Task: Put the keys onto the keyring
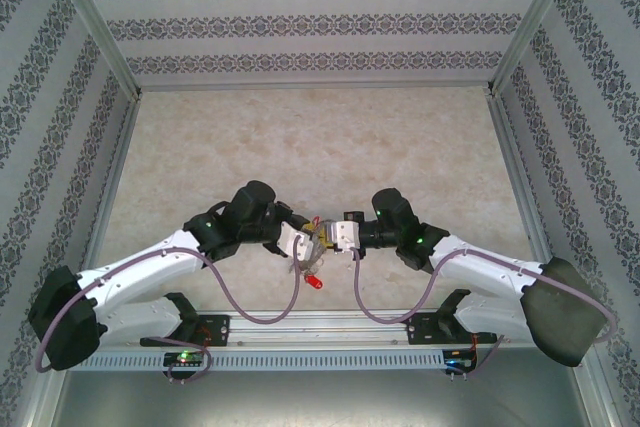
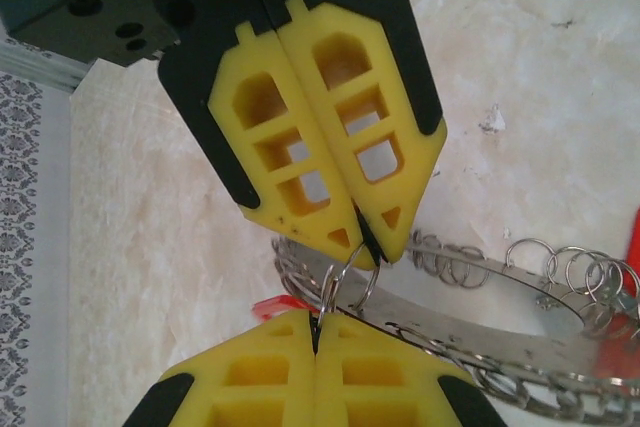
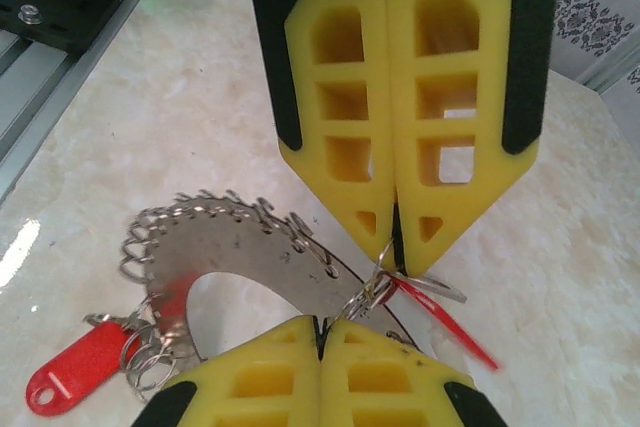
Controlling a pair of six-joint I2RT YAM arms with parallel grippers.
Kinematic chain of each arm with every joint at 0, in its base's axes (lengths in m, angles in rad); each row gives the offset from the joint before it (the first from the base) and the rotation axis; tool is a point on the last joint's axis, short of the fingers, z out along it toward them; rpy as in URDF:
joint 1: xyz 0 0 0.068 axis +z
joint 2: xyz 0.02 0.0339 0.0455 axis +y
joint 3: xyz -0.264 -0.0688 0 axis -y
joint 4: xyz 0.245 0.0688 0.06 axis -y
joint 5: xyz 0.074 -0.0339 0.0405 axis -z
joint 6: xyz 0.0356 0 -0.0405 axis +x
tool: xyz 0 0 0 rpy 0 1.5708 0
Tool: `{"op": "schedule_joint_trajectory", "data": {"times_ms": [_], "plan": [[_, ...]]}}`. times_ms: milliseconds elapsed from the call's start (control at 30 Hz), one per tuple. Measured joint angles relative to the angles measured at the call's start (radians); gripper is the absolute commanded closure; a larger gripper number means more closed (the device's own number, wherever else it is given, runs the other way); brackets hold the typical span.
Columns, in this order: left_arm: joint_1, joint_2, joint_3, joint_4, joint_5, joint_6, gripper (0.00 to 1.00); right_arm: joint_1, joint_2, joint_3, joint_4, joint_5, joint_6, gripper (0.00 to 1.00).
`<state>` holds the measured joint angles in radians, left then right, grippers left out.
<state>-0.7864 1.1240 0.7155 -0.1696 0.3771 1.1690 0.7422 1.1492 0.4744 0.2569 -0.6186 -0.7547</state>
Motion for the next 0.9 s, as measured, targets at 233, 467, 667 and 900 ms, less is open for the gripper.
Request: {"op": "schedule_joint_trajectory", "data": {"times_ms": [233,467,667,900], "plan": [[-0.006,0.013,0.001,-0.003,-0.016,0.024,1.00,0.000,0.002,0.002,-0.002,-0.010,0.000,1.00],[-0.006,-0.015,-0.015,-0.003,-0.017,0.018,1.00,0.000,-0.006,0.002,0.000,-0.008,0.000,1.00],[-0.013,-0.035,-0.026,-0.003,-0.019,0.008,1.00,-0.001,-0.038,-0.009,0.001,0.009,0.000,1.00],[-0.020,-0.036,-0.045,-0.002,-0.021,0.001,1.00,-0.007,-0.061,-0.031,0.025,0.016,-0.002,1.00]]}}
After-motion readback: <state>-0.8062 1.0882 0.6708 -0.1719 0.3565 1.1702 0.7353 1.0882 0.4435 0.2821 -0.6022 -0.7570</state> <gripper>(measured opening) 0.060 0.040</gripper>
